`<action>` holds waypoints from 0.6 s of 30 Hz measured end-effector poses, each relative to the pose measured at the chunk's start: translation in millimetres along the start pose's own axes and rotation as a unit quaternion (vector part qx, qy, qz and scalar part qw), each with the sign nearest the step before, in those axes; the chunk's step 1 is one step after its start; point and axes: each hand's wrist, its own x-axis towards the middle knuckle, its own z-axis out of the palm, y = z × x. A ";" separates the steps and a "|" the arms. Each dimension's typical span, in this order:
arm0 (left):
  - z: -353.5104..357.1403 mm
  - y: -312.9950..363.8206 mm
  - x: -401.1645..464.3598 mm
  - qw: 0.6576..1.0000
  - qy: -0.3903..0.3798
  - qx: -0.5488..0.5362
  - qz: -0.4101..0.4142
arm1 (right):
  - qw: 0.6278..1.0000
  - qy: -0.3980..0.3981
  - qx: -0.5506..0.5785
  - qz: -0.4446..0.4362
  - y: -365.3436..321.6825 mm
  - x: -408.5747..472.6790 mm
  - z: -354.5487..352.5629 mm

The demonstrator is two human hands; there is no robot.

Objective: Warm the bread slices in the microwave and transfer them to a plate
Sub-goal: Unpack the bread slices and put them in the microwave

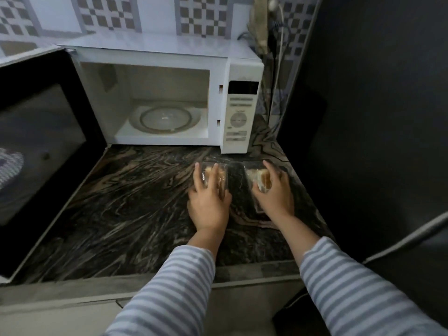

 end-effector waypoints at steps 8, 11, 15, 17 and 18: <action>8.8 7.3 12.9 0.999 -0.021 0.033 0.002 | 0.995 -0.056 -0.075 -0.031 6.0 17.1 0.4; -6.5 -10.2 16.2 0.999 -0.034 -0.016 0.033 | 0.979 -0.004 -0.169 -0.113 0.6 9.9 -3.0; -35.9 -49.1 21.7 0.980 -0.099 -0.085 0.150 | 0.950 0.033 -0.092 -0.298 -16.6 -13.8 5.1; -45.2 -68.2 24.2 0.967 -0.142 -0.059 0.205 | 0.940 -0.007 -0.049 -0.338 -22.1 -30.4 13.9; -47.7 -76.2 25.3 0.963 -0.158 -0.031 0.218 | 0.937 -0.022 -0.036 -0.346 -22.8 -38.1 18.5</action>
